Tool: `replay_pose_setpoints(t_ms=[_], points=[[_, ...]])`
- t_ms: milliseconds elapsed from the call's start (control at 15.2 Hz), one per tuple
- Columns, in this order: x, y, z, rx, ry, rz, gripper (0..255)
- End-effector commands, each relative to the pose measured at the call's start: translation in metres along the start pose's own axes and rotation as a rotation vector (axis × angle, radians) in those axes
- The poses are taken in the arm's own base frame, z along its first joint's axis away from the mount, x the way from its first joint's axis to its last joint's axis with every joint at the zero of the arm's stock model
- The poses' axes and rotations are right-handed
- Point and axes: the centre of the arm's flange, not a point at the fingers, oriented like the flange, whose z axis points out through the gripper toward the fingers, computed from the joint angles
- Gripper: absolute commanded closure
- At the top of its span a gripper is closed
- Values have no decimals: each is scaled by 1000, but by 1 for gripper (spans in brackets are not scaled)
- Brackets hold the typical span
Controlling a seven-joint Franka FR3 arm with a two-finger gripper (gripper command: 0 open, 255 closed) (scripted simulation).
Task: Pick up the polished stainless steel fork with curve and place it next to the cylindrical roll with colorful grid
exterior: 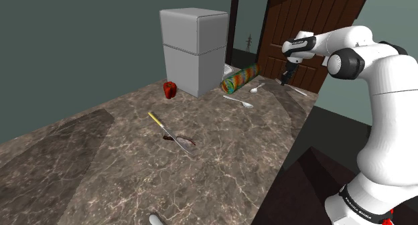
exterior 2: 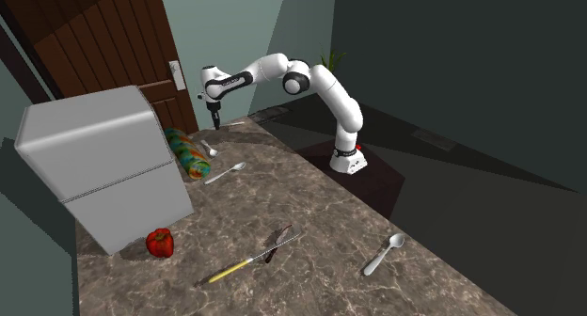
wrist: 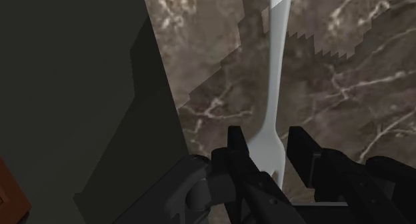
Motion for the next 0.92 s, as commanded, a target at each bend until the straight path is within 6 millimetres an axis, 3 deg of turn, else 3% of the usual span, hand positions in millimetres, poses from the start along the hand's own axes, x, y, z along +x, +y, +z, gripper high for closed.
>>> replay_pose_setpoints(t_ms=[0,330,594,858], points=[[0,0,0,0,0,0,0],[0,0,0,0,0,0,0],[0,0,-50,0,0,0,0],[0,0,-50,0,0,0,0]])
